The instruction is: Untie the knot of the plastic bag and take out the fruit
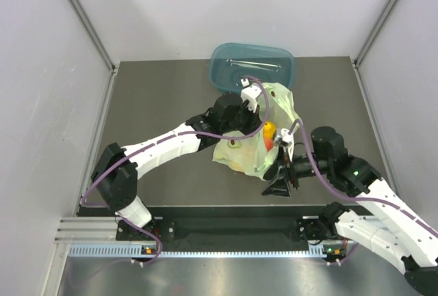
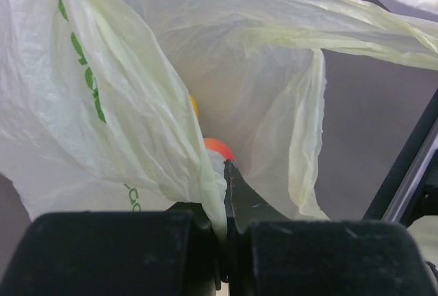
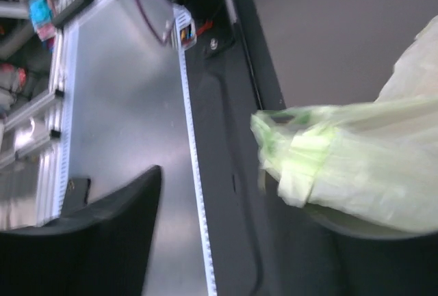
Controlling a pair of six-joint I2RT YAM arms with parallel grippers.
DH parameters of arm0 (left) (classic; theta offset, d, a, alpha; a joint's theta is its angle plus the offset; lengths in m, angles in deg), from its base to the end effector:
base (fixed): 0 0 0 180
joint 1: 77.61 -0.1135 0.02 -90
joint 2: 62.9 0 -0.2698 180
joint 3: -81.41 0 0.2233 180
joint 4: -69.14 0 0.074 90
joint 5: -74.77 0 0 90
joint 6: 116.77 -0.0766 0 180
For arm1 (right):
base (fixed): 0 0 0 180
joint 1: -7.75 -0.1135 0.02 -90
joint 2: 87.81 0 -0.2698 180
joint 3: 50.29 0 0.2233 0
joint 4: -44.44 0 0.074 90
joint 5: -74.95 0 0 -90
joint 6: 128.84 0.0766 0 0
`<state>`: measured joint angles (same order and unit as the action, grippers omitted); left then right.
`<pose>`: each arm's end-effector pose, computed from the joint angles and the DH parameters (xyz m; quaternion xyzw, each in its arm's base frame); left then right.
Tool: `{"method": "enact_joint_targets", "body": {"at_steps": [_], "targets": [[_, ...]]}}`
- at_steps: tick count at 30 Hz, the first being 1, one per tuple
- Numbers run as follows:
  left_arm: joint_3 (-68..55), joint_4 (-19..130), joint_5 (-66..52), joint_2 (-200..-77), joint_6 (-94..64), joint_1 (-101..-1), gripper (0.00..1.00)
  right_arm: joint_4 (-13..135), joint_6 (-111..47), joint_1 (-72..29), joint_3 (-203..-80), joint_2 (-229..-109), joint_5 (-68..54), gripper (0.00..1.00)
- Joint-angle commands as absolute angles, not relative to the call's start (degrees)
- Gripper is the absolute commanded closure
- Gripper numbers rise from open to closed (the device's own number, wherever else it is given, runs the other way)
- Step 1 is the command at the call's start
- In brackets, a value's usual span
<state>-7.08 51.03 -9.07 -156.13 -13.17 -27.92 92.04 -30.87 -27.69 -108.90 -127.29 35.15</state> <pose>0.2500 -0.3074 0.3061 0.2860 0.7818 -0.3278 0.4466 0.0725 0.1238 0.2996 -0.3955 0.7044 0.5100 0.2956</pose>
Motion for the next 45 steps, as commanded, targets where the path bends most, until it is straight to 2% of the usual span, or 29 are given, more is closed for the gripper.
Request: {"method": "enact_joint_targets", "body": {"at_steps": [1, 3, 7, 9, 11, 15, 19, 23, 33, 40, 43, 44, 45], "targets": [[-5.72, 57.77, -10.49, -152.03, -14.29, -30.32, 1.0, 96.4, -33.74, -32.14, -113.94, -128.41, 37.34, 0.34], [-5.28, 57.25, -9.17, -151.24, -14.99, -30.32, 1.0, 97.2, -34.53, -32.33, -115.96, -126.32, 35.33, 0.2], [-4.49, 55.49, -4.78, -149.83, -16.4, -30.24, 1.0, 97.47, -33.57, -32.41, -121.23, -120.25, 32.51, 0.09], [-3.52, 55.14, -2.67, -149.04, -16.66, -30.32, 1.0, 99.22, -32.34, -32.41, -125.98, -118.67, 26.39, 0.06], [-2.64, 54.61, -1.78, -148.34, -17.01, -30.24, 1.0, 101.41, -31.46, -32.41, -129.05, -118.4, 20.14, 0.06], [-1.85, 53.82, 0.33, -147.54, -17.28, -30.32, 1.0, 107.11, -30.75, -32.5, -136.44, -121.8, -1.79, 0.04], [-2.11, 53.82, 2.52, -147.45, -17.37, -30.32, 1.0, 107.49, -31.99, -32.41, -137.94, -124.72, -9.14, 0.0], [-2.9, 52.15, 5.25, -147.89, -17.46, -30.32, 1.0, 107.22, -31.54, -32.41, -139.17, -129.27, -29.84, 0.0], [-4.66, 50.39, 7.36, -148.25, -17.28, -30.15, 1.0, 108.37, -37.34, -31.89, -141.72, -146.86, -32.36, 0.0], [-4.58, 48.02, 5.7, -147.02, -19.21, -30.15, 1.0, 108.37, -34.89, -26.54, -143.13, -156.53, -37.9, 0.0], [-5.36, 46.0, 2.37, -146.75, -20.96, -30.15, 1.0, 107.58, -30.86, -22.06, -144.1, -159.61, -37.9, 0.15], [-5.8, 44.08, 0.26, -146.66, -21.49, -30.15, 1.0, 107.14, -30.32, -21.08, -143.92, -160.31, -37.9, 0.34], [-6.24, 43.19, -1.85, -146.4, -22.02, -30.23, 1.0, 106.01, -29.88, -20.12, -143.66, -160.58, -37.73, 0.44]]}}
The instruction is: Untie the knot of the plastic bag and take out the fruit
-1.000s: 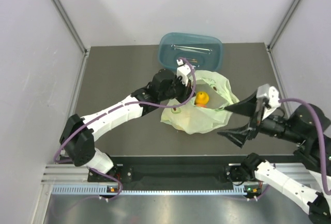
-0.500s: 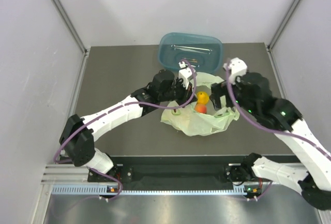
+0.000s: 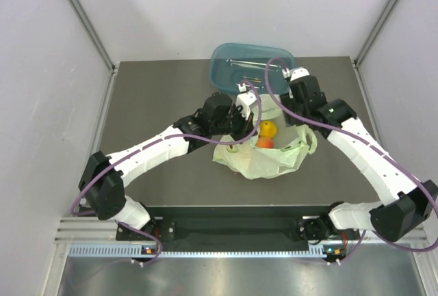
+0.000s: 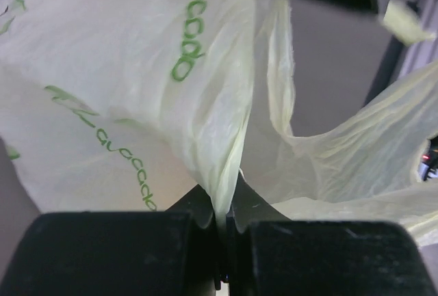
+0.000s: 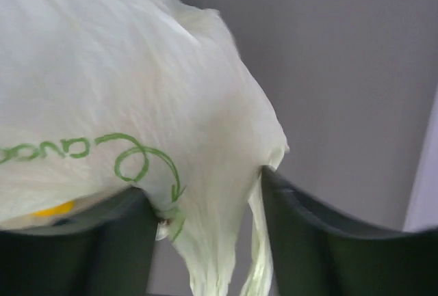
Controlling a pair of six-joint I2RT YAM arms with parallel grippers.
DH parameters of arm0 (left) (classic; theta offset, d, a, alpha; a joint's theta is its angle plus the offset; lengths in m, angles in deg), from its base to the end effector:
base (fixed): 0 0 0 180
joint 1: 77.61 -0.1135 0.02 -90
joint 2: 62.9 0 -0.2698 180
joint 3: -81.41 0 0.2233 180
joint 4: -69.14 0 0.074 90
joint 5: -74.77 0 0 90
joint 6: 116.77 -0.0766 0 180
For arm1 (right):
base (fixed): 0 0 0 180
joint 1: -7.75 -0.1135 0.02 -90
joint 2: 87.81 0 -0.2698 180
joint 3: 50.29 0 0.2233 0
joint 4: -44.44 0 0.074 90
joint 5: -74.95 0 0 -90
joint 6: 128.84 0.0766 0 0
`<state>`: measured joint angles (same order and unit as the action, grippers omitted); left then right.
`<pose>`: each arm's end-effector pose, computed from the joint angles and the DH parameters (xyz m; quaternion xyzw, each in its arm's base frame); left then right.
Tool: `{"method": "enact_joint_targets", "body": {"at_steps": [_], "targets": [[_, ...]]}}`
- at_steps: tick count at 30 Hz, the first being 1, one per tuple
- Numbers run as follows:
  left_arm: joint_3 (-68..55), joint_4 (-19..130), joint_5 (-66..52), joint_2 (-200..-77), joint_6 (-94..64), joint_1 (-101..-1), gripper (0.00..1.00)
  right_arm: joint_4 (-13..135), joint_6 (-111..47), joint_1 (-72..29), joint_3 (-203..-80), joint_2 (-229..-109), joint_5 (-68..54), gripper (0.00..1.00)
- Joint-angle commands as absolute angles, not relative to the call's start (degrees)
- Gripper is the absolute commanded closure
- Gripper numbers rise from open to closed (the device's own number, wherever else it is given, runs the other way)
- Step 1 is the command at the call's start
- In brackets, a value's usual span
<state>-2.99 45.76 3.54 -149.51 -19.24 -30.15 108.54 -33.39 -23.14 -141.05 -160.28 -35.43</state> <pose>0.2248 -0.2814 0.3109 0.3667 0.7550 -0.3651 0.4027 0.2303 0.1067 0.3363 -0.1359 0.9042 -0.0403 0.4029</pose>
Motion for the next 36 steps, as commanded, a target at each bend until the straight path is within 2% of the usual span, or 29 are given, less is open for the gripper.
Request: {"method": "enact_joint_targets", "body": {"at_steps": [1, 2, 4, 5, 13, 17, 22, 23, 26, 31, 36], "targets": [[-7.29, 42.49, -6.31, -146.05, -22.72, -30.32, 1.0, 105.47, -29.44, -18.37, -143.4, -160.67, -37.55, 0.55], [-7.82, 41.09, -8.53, -146.05, -24.3, -30.32, 1.0, 104.77, -28.48, -17.57, -142.96, -160.67, -36.68, 0.78], [-10.18, 39.85, -17.01, -146.31, -25.62, -30.67, 1.0, 103.02, -27.59, -16.25, -143.04, -160.5, -35.53, 0.97], [-11.33, 38.54, -18.81, -146.48, -27.37, -31.02, 1.0, 102.31, -27.24, -16.15, -143.3, -160.15, -33.7, 1.0], [-28.38, 31.15, -27.44, -150.0, -35.73, -39.36, 1.0, 98.09, -27.07, -16.06, -144.71, -160.14, -16.38, 1.0], [-35.33, 30.26, -26.83, -150.35, -37.76, -44.2, 1.0, 95.02, -25.39, -16.41, -144.19, -161.02, -7.69, 1.0], [-39.91, 30.7, -26.12, -151.49, -43.45, -46.14, 1.0, 90.8, -24.08, -17.56, -142.52, -161.63, -2.93, 1.0], [-39.82, 31.83, -26.39, -151.41, -44.17, -46.14, 1.0, 89.83, -23.99, -17.65, -142.17, -161.72, 0.39, 1.0], [-38.33, 34.74, -26.57, -150.62, -44.97, -46.67, 1.0, 88.77, -23.9, -19.22, -141.99, -162.78, 0.51, 1.0], [-31.22, 32.38, -19.11, -146.93, -39.8, -46.23, 1.0, 89.12, -25.03, -19.58, -139.54, -163.13, -1.95, 1.0], [-13.83, 32.72, -13.3, -137.8, -31.37, -41.5, 1.0, 90.26, -28.9, -19.76, -134.62, -162.52, -5.28, 1.0]]}}
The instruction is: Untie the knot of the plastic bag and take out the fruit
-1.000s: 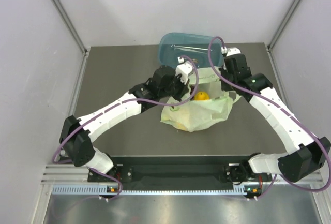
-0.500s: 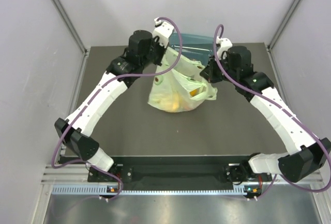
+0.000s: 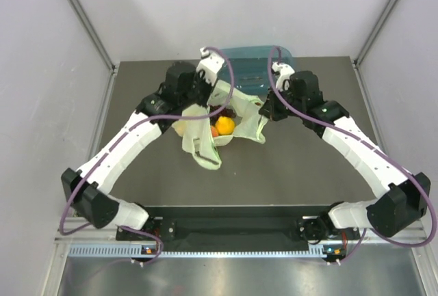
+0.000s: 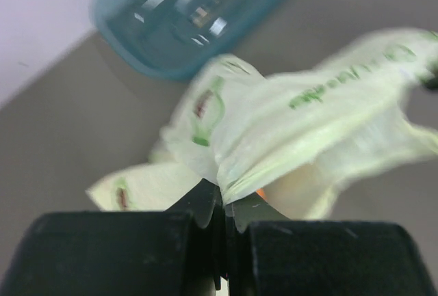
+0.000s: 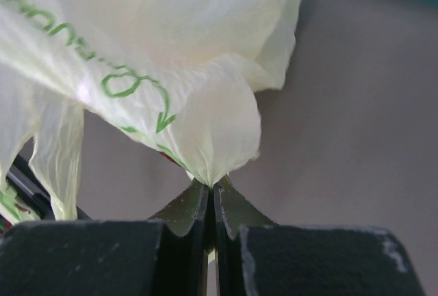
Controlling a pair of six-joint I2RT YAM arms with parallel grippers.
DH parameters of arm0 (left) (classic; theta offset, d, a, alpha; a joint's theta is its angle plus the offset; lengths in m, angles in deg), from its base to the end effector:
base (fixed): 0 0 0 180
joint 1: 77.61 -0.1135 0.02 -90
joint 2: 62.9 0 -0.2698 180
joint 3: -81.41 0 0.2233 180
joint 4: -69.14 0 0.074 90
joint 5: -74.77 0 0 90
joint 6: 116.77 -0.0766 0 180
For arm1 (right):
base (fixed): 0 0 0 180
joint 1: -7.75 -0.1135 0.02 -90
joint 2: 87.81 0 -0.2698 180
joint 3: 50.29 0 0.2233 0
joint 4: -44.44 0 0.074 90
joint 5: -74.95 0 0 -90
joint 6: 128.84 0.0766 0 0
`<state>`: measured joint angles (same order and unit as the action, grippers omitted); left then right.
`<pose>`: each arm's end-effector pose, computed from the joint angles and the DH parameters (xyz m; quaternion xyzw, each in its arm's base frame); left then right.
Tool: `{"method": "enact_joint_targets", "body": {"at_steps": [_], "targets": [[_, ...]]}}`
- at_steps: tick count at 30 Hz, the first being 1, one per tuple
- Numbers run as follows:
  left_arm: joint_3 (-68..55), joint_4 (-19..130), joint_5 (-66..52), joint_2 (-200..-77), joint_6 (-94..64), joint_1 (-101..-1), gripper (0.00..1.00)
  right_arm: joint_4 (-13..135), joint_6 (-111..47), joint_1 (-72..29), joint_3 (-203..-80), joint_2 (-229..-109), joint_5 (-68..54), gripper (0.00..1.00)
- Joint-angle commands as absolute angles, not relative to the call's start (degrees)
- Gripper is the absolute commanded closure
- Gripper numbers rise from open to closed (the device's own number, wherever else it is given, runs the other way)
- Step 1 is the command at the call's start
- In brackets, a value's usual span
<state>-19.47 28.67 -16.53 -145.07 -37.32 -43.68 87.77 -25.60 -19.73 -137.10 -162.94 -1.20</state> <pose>0.2786 -0.1853 0.3966 0.3074 0.7686 -0.1044 0.5512 0.2539 0.1527 0.3416 -0.1658 0.8528 0.2671 0.4171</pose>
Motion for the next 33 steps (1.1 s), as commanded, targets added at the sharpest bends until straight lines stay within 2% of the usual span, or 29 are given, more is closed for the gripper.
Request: {"method": "enact_joint_targets", "body": {"at_steps": [1, 6, 14, 18, 19, 24, 29, 33], "targets": [[-11.63, 32.38, -13.29, -136.57, -30.13, -40.35, 1.0, 90.52, -29.25, -19.84, -134.0, -162.26, -5.99, 1.0], [-0.89, 30.09, -13.13, -129.45, -20.3, -32.19, 1.0, 91.05, -30.31, -20.02, -129.17, -161.02, -10.99, 1.0], [7.01, 29.91, -9.34, -123.29, -7.97, -22.95, 1.0, 93.86, -29.96, -19.84, -130.21, -161.02, -37.44, 1.0], [10.54, 31.13, -14.51, -120.13, -4.55, -22.41, 1.0, 92.9, -29.44, -19.49, -130.91, -161.29, -42.64, 1.0], [10.89, 31.14, -19.05, -119.42, -3.67, -22.41, 1.0, 92.64, -29.43, -19.41, -131.26, -161.03, -44.39, 1.0], [10.37, 32.81, -25.15, -113.63, -0.41, -22.41, 1.0, 91.06, -30.04, -18.7, -133.46, -159.36, -49.67, 1.0], [9.05, 33.6, -35.24, -111.68, -1.63, -22.5, 1.0, 91.14, -32.16, -18.17, -136.97, -158.56, -45.55, 1.0], [8.78, 34.04, -37.56, -112.73, -2.42, -22.59, 1.0, 90.79, -33.21, -18.26, -138.73, -159.61, -46.42, 1.0]]}}
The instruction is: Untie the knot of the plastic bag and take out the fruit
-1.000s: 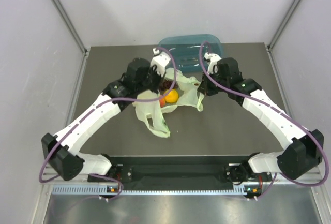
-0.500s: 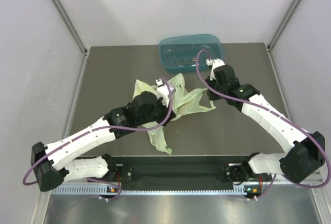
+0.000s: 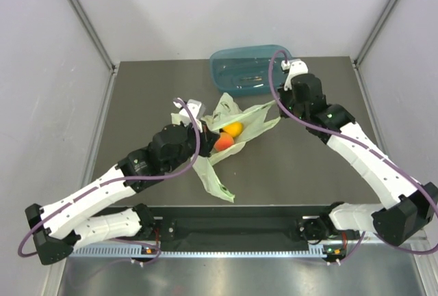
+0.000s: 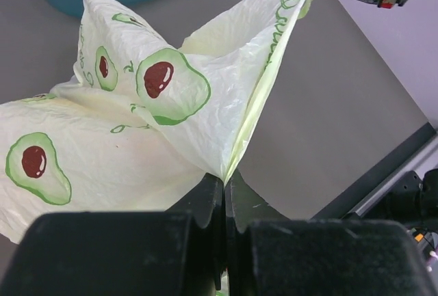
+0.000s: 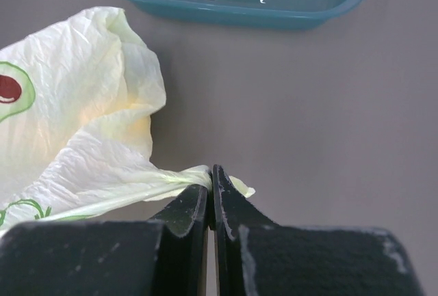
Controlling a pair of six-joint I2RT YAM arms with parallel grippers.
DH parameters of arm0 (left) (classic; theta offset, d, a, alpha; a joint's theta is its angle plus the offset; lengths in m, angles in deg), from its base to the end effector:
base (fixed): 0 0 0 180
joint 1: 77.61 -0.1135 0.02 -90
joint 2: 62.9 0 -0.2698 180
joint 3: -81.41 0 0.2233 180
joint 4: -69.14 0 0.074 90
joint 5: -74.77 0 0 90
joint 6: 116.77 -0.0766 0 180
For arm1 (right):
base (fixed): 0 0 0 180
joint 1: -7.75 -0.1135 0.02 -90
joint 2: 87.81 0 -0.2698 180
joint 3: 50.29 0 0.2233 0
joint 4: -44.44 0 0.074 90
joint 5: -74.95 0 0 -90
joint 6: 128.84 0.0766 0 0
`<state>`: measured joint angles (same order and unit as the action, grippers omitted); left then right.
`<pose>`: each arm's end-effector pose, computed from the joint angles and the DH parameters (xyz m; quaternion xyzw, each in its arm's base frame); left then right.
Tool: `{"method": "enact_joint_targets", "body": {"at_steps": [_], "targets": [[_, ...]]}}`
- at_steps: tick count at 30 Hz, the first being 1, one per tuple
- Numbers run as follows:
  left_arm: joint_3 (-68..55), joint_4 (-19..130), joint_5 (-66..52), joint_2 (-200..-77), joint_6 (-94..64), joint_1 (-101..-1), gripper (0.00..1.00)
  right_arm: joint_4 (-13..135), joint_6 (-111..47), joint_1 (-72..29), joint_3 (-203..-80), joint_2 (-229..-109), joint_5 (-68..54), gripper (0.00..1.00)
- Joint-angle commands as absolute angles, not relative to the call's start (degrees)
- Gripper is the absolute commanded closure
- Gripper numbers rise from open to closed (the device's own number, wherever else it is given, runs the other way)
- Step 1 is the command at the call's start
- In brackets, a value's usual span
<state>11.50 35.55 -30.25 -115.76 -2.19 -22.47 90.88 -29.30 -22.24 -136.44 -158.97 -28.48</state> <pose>0.1377 -0.1630 0.3519 0.1340 0.7871 -0.2996 0.5223 0.2473 0.1222 0.3491 -0.0975 0.8627 0.0682 0.4915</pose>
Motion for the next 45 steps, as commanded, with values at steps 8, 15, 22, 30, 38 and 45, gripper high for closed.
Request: {"method": "enact_joint_targets", "body": {"at_steps": [8, 15, 22, 30, 38, 45], "targets": [[14.49, 33.87, -37.72, -113.45, -0.76, -22.68, 1.0, 97.11, -33.13, -18.52, -139.88, -161.12, -34.78, 0.72], [17.13, 32.54, -39.93, -110.45, -0.67, -24.52, 1.0, 98.43, -27.42, -29.76, -131.97, -145.14, -23.4, 0.1], [20.03, 36.67, -37.46, -113.61, -0.32, -25.49, 1.0, 97.3, -22.5, -44.79, -125.3, -135.81, -20.85, 0.14], [19.42, 42.13, -32.11, -118.8, 0.56, -27.68, 1.0, 85.44, -22.05, -60.35, -120.72, -140.26, -22.33, 0.31], [19.15, 42.83, -31.58, -118.54, 1.88, -30.41, 1.0, 67.88, -21.09, -59.5, -117.47, -154.06, -37.19, 0.42], [20.73, 43.62, -29.65, -116.96, 2.76, -33.4, 1.0, 60.47, -21.96, -51.66, -120.98, -170.59, -35.27, 0.2]]}}
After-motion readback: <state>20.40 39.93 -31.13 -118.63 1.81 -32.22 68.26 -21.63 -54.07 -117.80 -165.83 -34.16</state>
